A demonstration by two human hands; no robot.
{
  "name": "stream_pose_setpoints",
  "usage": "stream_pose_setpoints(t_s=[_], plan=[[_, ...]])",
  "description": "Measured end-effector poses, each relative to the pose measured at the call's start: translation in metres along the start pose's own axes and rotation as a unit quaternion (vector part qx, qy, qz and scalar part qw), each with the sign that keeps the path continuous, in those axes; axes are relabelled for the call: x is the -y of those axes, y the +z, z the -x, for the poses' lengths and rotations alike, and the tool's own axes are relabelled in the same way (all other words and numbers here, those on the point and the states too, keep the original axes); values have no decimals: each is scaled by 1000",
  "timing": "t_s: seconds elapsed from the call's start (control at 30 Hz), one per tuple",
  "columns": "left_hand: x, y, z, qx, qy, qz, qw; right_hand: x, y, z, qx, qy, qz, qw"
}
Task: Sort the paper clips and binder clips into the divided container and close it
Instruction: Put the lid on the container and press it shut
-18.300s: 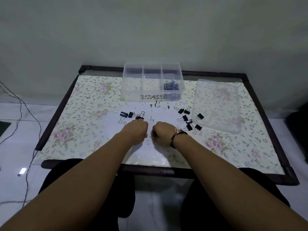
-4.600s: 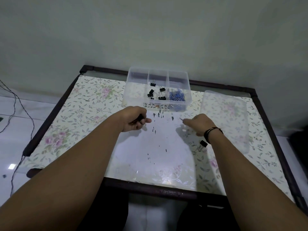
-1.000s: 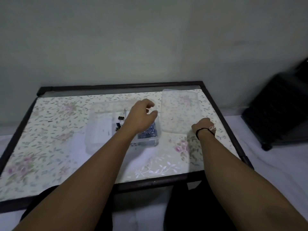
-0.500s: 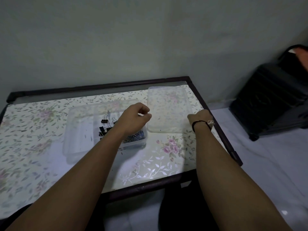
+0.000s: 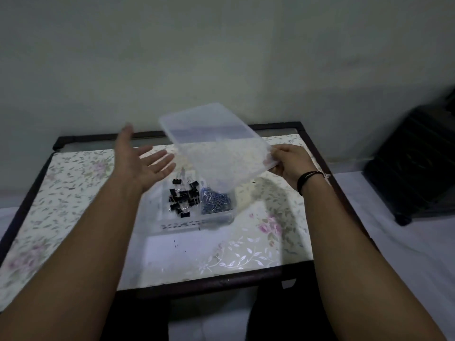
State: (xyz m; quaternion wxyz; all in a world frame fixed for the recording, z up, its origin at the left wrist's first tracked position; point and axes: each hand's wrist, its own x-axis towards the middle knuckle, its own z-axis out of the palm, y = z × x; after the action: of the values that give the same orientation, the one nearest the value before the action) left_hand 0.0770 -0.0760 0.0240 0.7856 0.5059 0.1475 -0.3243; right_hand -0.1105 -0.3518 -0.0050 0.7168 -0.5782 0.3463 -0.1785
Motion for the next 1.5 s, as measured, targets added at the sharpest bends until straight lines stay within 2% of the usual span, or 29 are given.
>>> stream_pose_setpoints(t_s=[0.07,0.17,0.23,0.27,0.33,0.4,0.53,0.6,0.73,0.87,0.93,1.0,1.2,1.4,1.5], plan=[[-19,-28,-6,-20,-6,6,1000,-7,17,-7,24,6,37,999],[-27,-55,-9,-89,30,-132,987,-16,43,-15,39,27,-13,999],[-28,-68,-9,-117,63,-298,945,-21,57,-23,39,47,-78,995],[-28,-74,-7,-113,68,-373,918,-25,62,-28,32,48,-60,997],[-29,-81,-3,-90,51,-475,874,-32,70,-28,5,-2,144,990],[-28,-86,-4,-78,27,-538,839,-42,78,-29,-16,-50,316,947],[-20,-90,-15,-99,22,-639,763,-50,93,-17,0,-97,373,923],[-17,-90,-17,-105,17,-665,739,-52,97,-15,0,-111,389,915],[-13,-88,-18,-92,-41,-691,716,-57,97,-17,-4,-123,424,897],[-13,-89,-20,-94,-67,-710,695,-54,95,-20,9,-110,501,858],[-10,-89,-25,-101,-42,-727,678,-56,95,-22,12,-110,530,841],[-3,-91,-32,-113,16,-742,660,-63,98,-20,20,-127,541,831],[41,-101,-48,-130,168,-739,639,-92,107,-5,-12,-163,561,812],[48,-107,-51,-143,206,-721,646,-91,109,-3,-21,-136,595,792],[48,-106,-46,-152,214,-721,641,-88,108,1,-32,-133,581,802]])
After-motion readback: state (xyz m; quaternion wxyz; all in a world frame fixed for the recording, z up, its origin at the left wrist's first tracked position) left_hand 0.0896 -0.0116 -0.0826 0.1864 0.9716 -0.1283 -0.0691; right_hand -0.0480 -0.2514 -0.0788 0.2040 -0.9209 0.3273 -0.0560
